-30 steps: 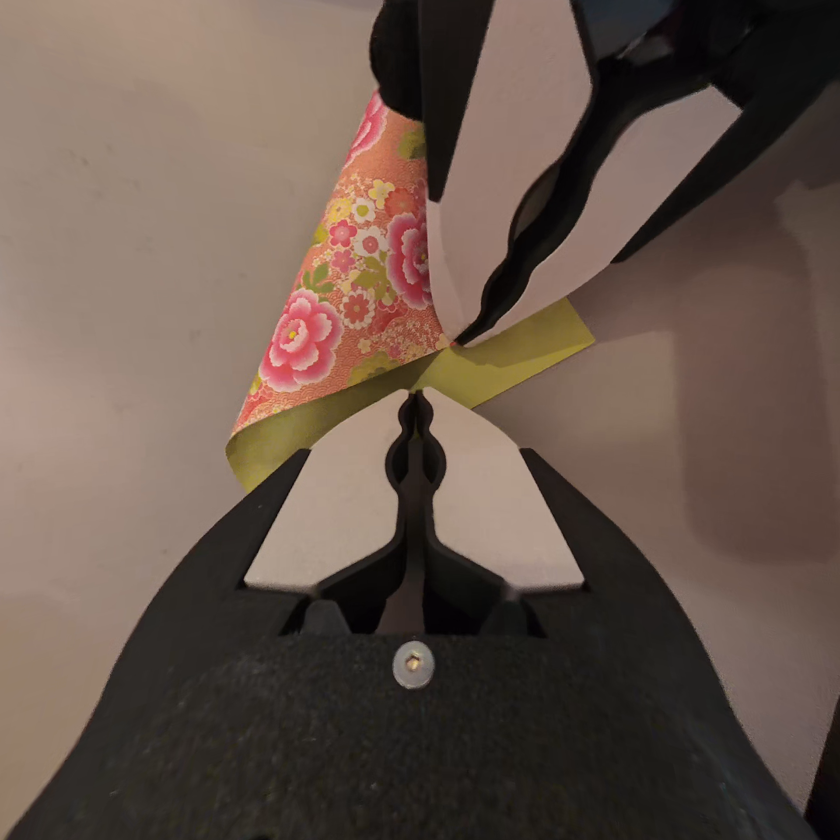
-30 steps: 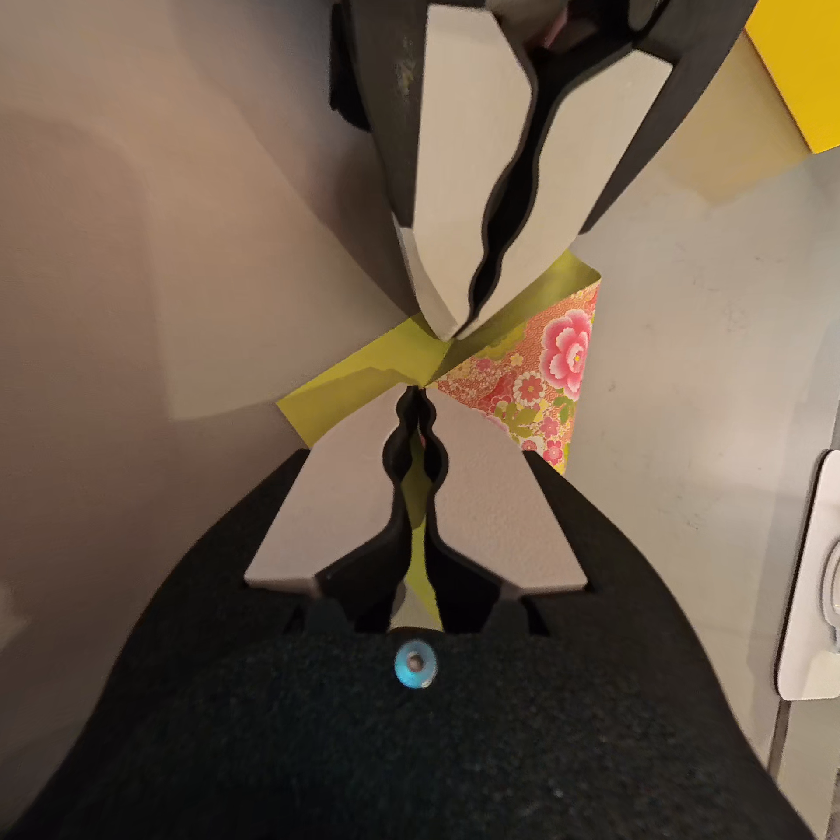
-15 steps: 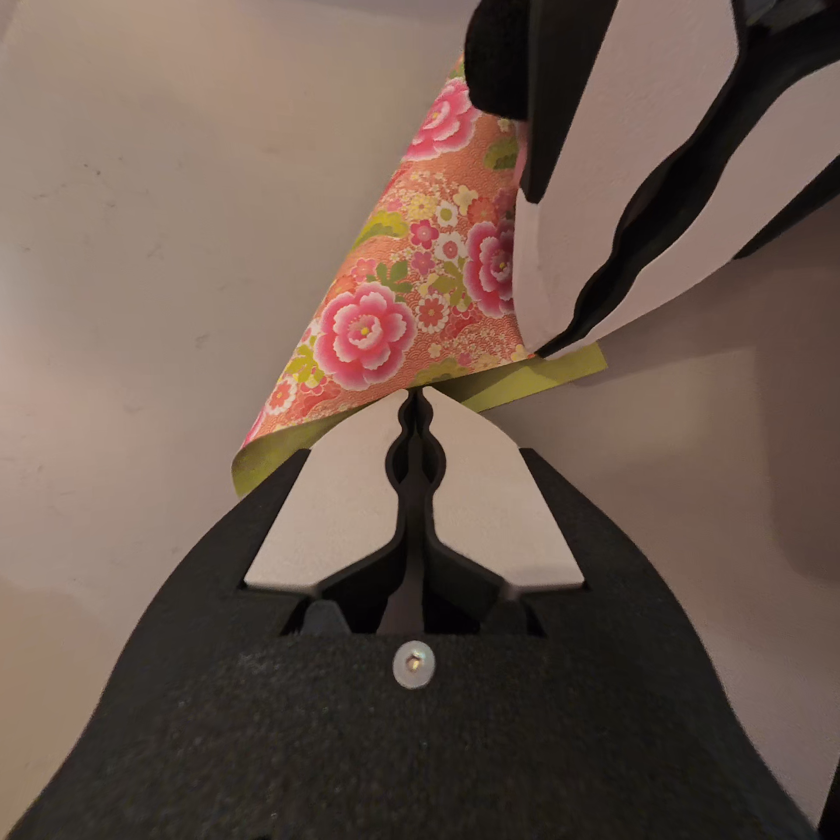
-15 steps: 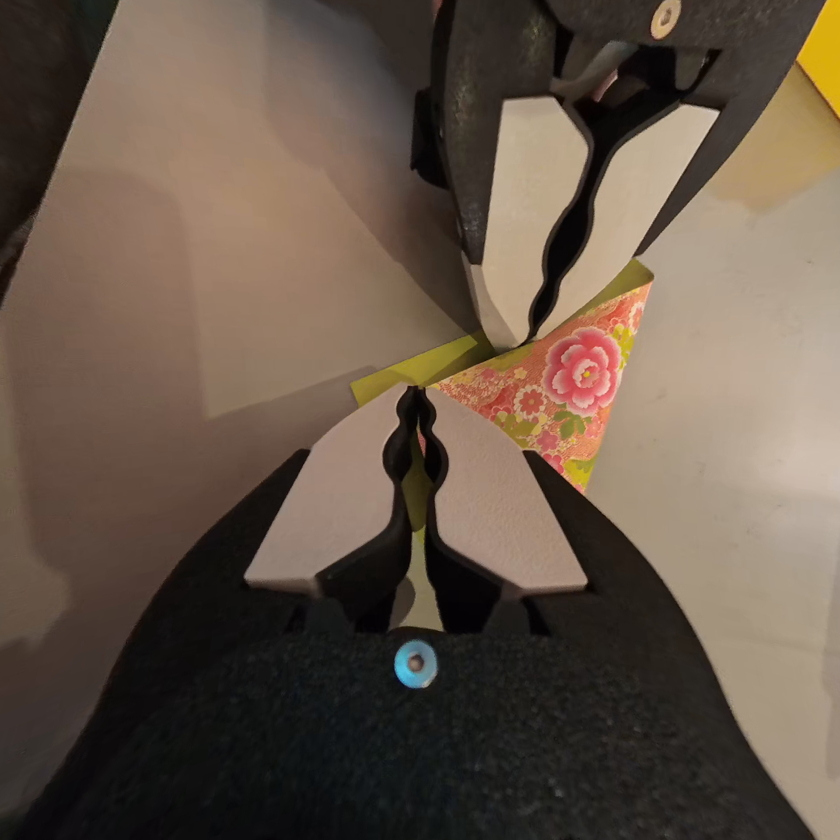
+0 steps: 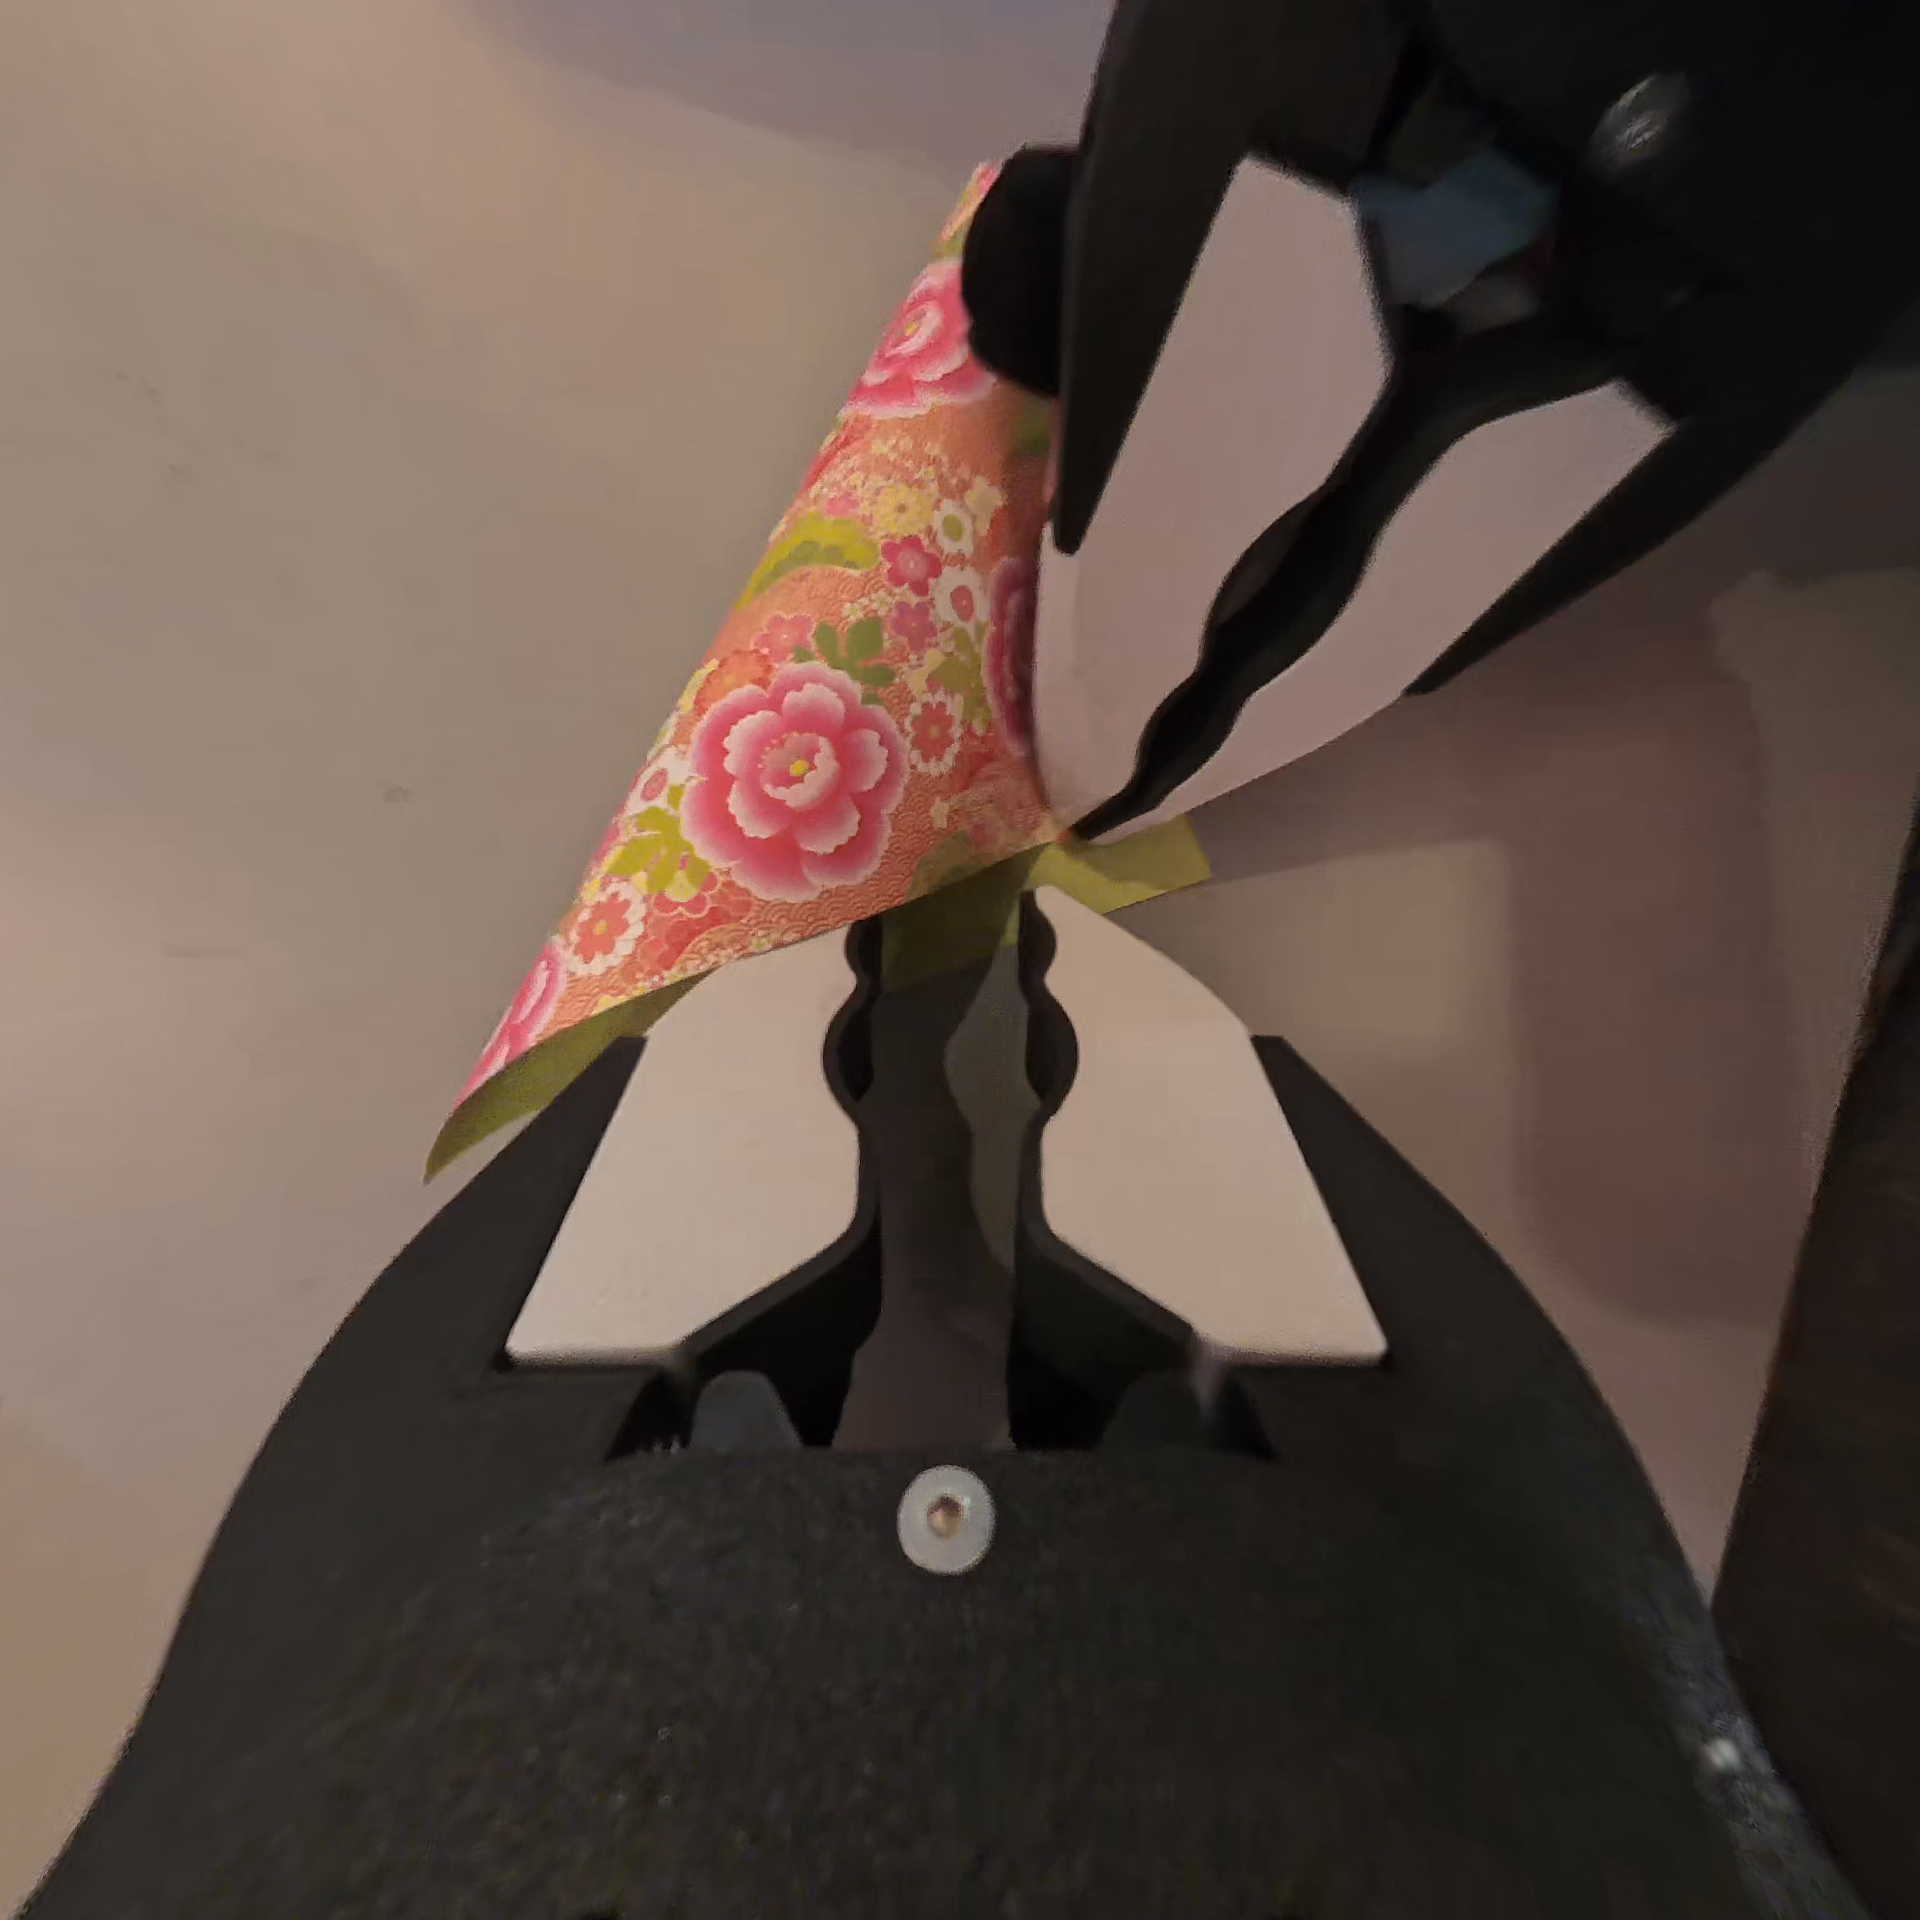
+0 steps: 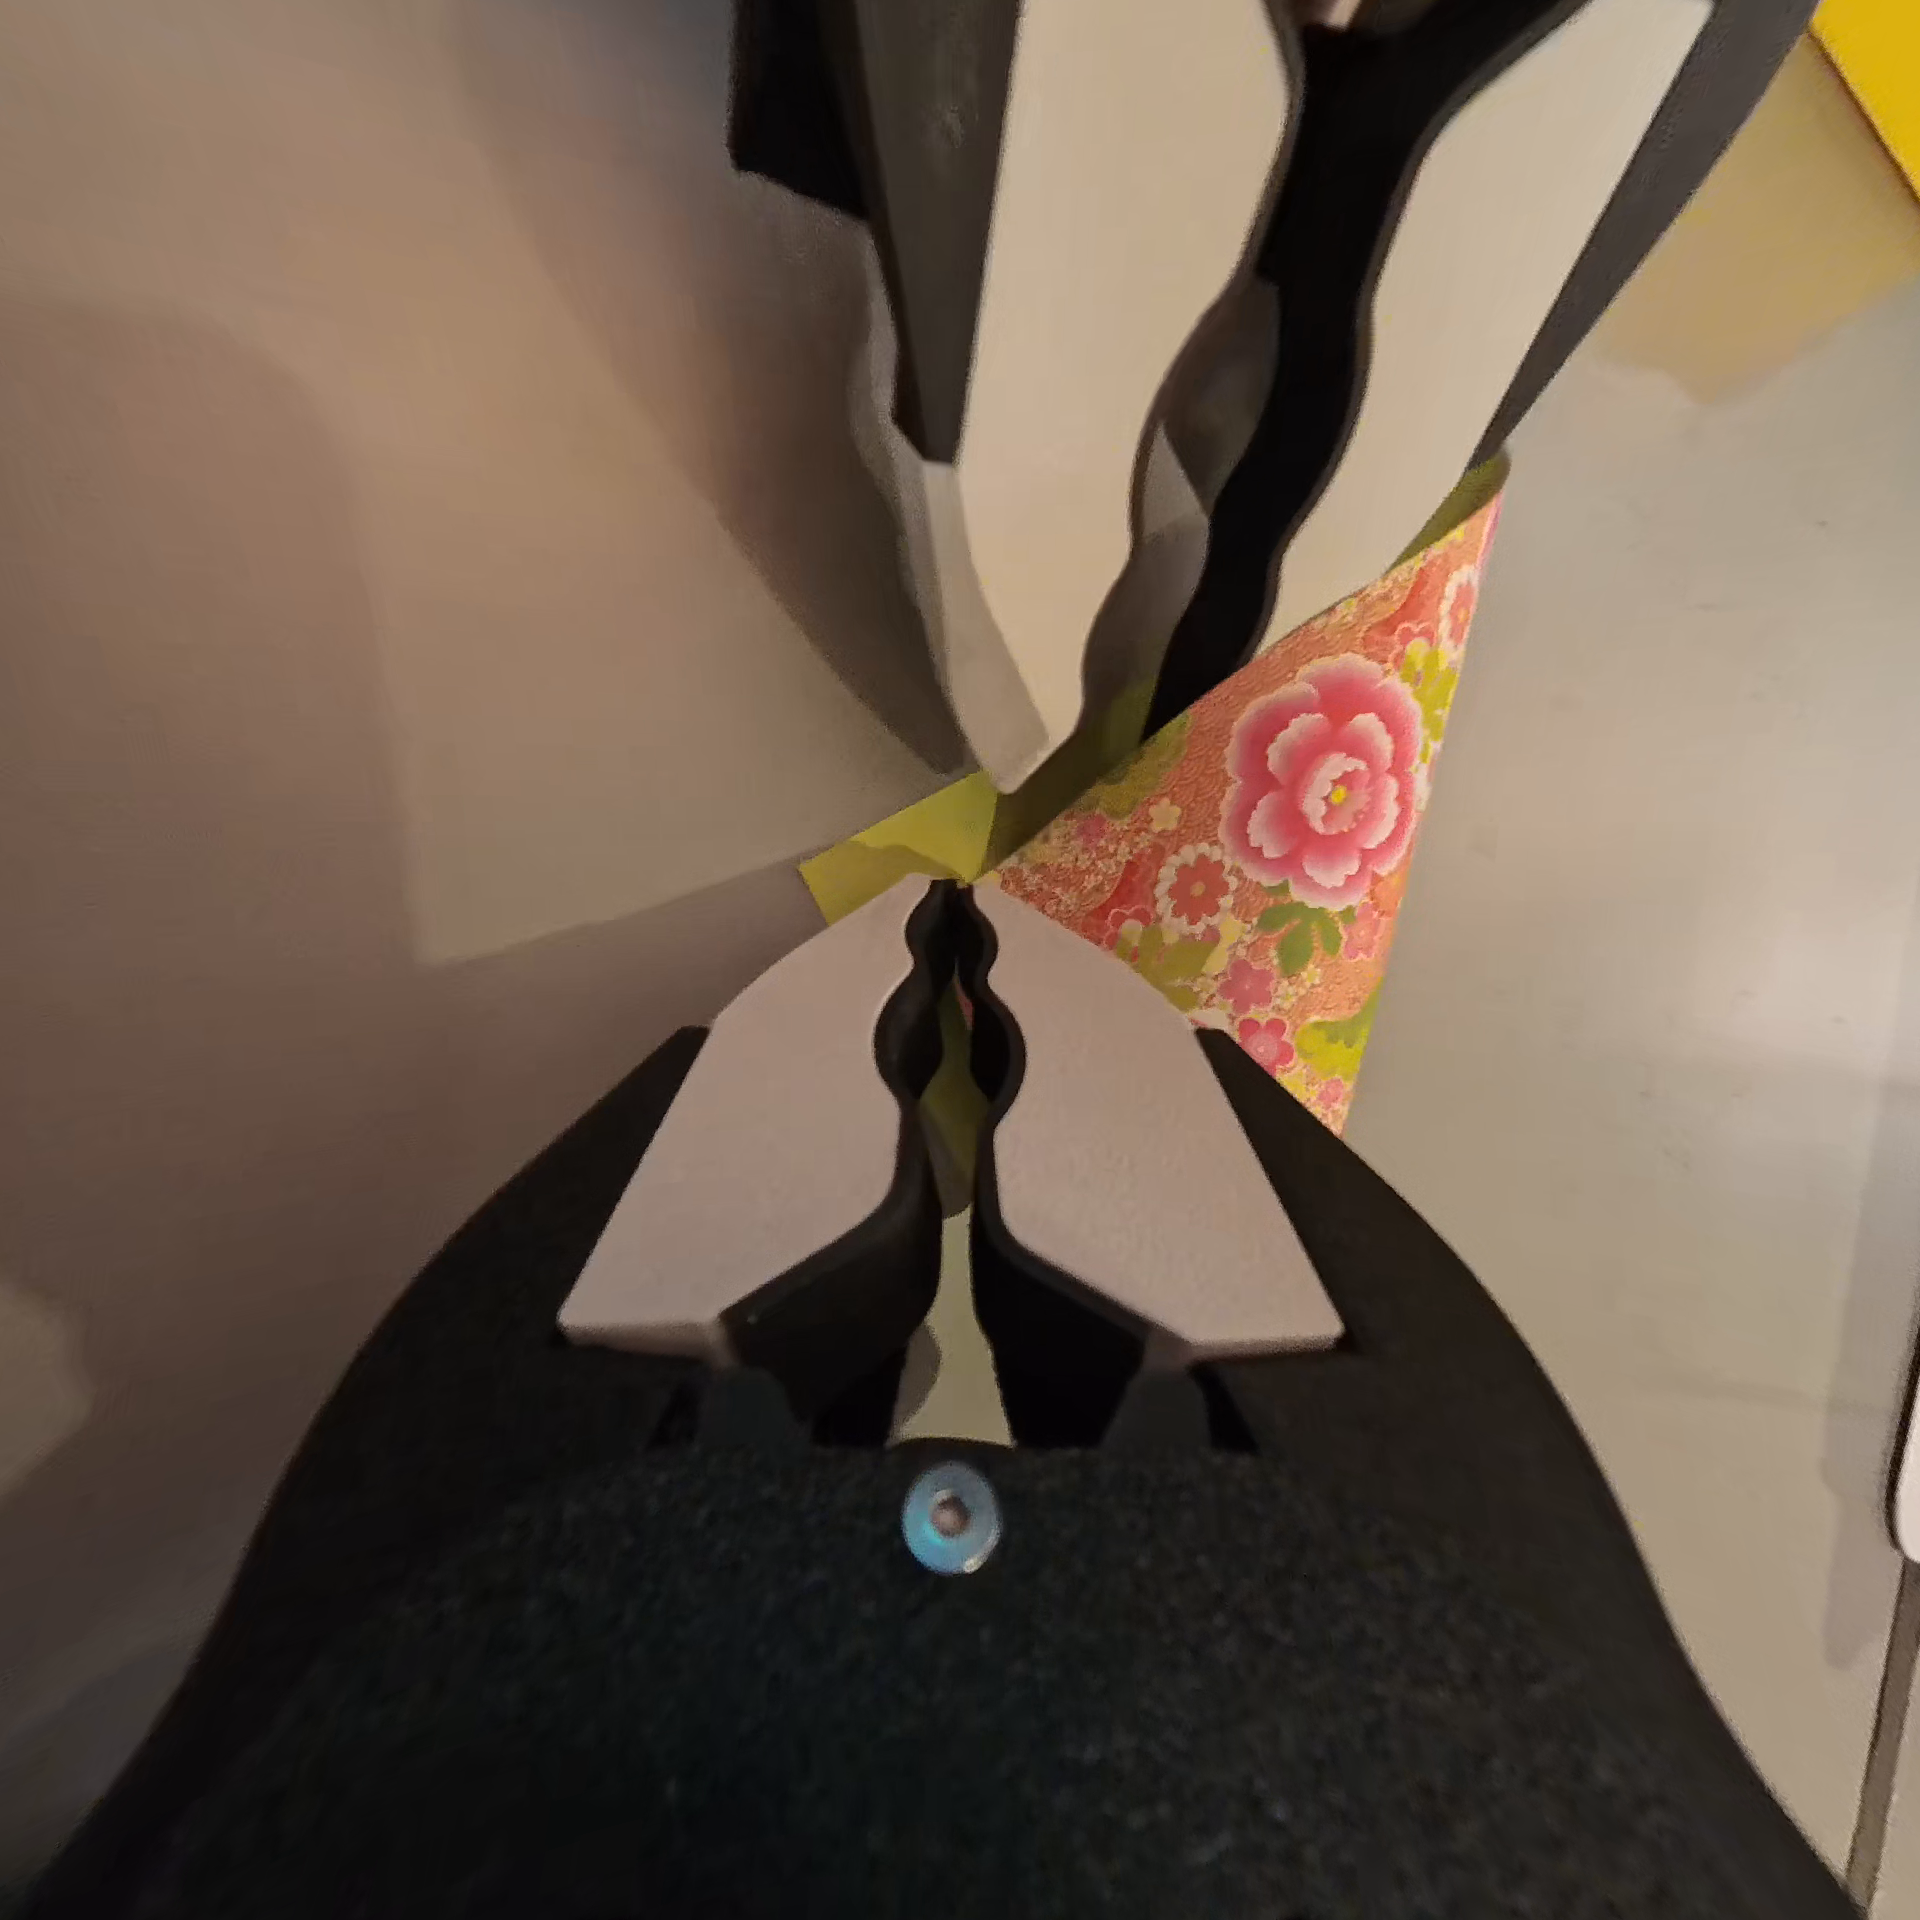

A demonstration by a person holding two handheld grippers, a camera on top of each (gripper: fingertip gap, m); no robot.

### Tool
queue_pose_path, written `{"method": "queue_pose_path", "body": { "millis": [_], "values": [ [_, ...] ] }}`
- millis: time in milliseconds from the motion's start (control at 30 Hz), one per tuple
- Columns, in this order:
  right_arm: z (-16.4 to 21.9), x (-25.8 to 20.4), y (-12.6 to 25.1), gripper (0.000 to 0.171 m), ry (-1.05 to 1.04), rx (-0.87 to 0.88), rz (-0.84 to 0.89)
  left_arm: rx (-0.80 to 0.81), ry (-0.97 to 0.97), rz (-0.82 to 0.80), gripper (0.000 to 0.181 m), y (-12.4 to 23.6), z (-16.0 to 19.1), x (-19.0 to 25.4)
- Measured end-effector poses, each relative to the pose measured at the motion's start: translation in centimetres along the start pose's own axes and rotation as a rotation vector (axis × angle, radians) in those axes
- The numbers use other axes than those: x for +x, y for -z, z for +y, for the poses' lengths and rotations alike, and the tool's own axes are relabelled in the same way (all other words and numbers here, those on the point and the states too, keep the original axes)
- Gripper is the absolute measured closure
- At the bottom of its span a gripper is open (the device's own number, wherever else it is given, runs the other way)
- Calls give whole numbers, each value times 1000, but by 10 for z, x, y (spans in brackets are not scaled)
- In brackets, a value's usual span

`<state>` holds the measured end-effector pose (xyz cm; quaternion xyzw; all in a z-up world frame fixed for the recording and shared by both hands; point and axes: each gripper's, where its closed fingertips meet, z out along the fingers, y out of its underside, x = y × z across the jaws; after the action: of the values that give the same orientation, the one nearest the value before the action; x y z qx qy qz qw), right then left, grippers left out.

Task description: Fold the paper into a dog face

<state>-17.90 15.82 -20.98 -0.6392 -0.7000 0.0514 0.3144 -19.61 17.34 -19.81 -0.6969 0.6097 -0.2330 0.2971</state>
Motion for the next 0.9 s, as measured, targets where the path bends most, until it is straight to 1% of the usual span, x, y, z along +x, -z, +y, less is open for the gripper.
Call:
{"method": "queue_pose_path", "body": {
  "millis": [33, 233, 400, 433, 567, 633, 700, 733, 900],
  "values": [
    [1, 4, -2, 171, -1, 5, 4, 8, 0, 3, 156, 1, -2, -1],
    [9, 42, -14, 171, 5, 8, 25, -11, -26, -43, 154, 1, 3, -20],
    [8, 70, -27, 171, 11, 48, 7, -26, -20, -148, 154, -2, 8, -55],
    [9, 74, -29, 171, 14, 51, 7, -23, -8, -140, 156, -4, 9, -59],
    [8, 85, -35, 171, 29, 68, -3, -11, 2, -129, 176, -8, 9, -74],
    [7, 87, -36, 171, 35, 85, -15, -5, 4, -135, 177, -9, 7, -80],
    [7, 90, -38, 171, 34, 100, -19, -1, 10, -108, 177, -11, 6, -80],
    [7, 91, -38, 171, 33, 105, -18, 1, 18, -96, 181, -12, 6, -80],
    [8, 95, -40, 171, 40, 110, -12, -2, 53, -82, 181, -15, 4, -82]
  ]
}}
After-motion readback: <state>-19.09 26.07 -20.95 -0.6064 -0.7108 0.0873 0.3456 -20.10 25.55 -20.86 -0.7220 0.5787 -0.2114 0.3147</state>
